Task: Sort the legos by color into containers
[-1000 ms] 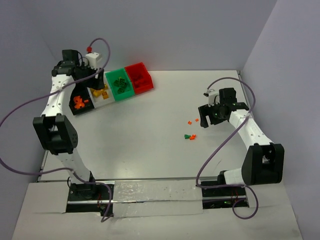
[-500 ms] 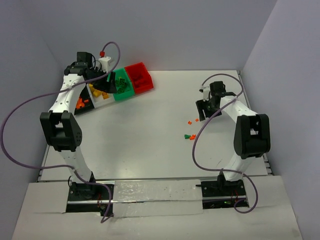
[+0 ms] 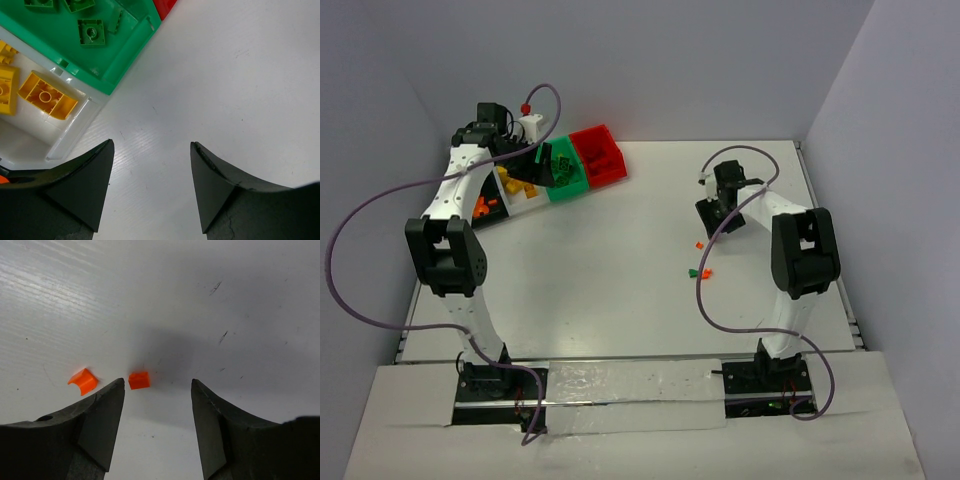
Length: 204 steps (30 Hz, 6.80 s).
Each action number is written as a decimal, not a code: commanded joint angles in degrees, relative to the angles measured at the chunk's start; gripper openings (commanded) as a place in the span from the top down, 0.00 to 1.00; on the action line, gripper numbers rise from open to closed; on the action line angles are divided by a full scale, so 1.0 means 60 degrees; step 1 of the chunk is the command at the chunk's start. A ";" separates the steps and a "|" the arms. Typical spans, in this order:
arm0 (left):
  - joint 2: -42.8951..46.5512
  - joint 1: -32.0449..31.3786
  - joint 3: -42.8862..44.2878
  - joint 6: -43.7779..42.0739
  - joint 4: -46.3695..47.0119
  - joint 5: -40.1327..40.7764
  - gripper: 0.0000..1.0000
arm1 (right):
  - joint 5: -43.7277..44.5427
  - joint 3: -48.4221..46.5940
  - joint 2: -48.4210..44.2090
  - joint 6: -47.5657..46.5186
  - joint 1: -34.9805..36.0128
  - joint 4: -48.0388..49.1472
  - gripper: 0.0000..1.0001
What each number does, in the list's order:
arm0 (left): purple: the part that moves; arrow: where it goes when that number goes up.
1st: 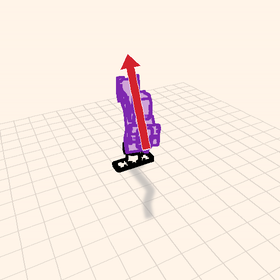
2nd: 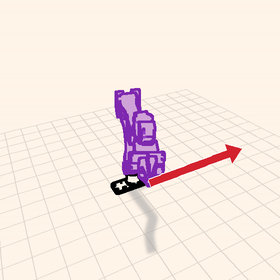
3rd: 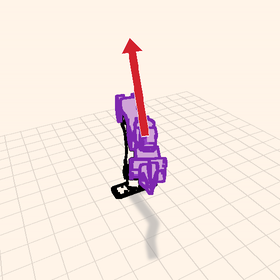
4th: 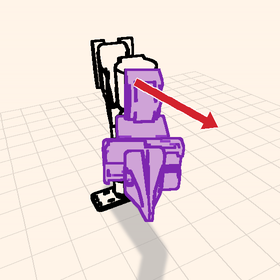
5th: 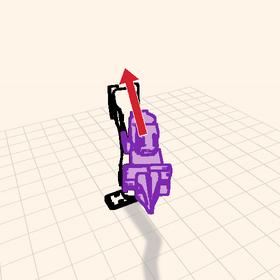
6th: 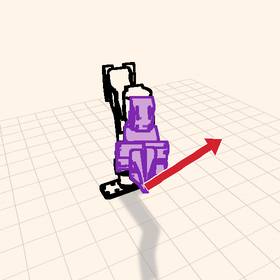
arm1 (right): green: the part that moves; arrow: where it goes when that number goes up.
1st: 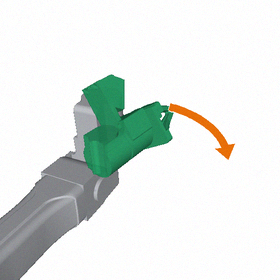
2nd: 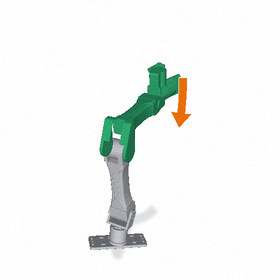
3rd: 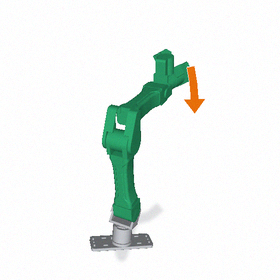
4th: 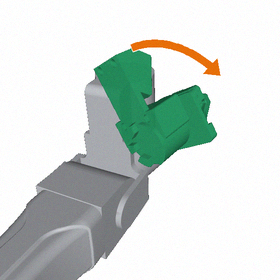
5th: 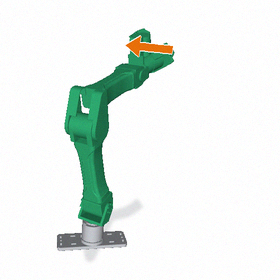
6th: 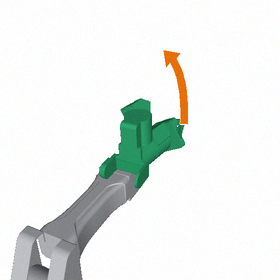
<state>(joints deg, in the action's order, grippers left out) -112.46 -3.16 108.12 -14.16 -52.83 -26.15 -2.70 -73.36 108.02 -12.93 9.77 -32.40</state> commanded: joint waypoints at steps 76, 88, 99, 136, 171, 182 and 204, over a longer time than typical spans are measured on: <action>0.0840 -0.0677 -0.2062 0.4192 0.2195 -0.6959 0.22 | -0.5795 -0.0921 -0.2393 -0.0084 0.0945 0.1893 1.00; 0.2049 -0.1319 -0.5507 1.4372 1.5472 -0.8407 0.20 | -0.6222 0.1351 -0.3509 0.2118 0.2684 0.8814 1.00; 0.1296 -0.1569 -0.5290 1.6614 1.6934 -0.7785 0.29 | -0.5994 0.1417 -0.3575 0.2771 0.3044 0.9487 1.00; 0.0707 -0.2052 -0.4647 1.5980 1.5002 -0.8166 0.51 | -0.5307 0.1051 -0.3370 0.1978 0.3502 0.9631 1.00; 0.0975 -0.0835 -0.5116 1.6717 1.6408 -0.8269 1.00 | -0.4486 0.1387 -0.3692 0.1116 0.3410 0.8740 0.24; 0.0683 0.1132 -0.1152 0.7001 0.5089 -0.5971 1.00 | -0.4045 0.1666 -0.4161 0.0793 0.2766 0.6881 0.15; -0.0750 0.2987 0.0084 0.3149 0.2374 0.3990 0.99 | -0.3121 0.1985 -0.4770 -0.0108 0.0613 0.2924 0.00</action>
<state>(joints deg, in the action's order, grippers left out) -115.35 14.97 105.91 8.91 -38.42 -10.00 -22.79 -61.04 81.75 -10.47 15.45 -8.66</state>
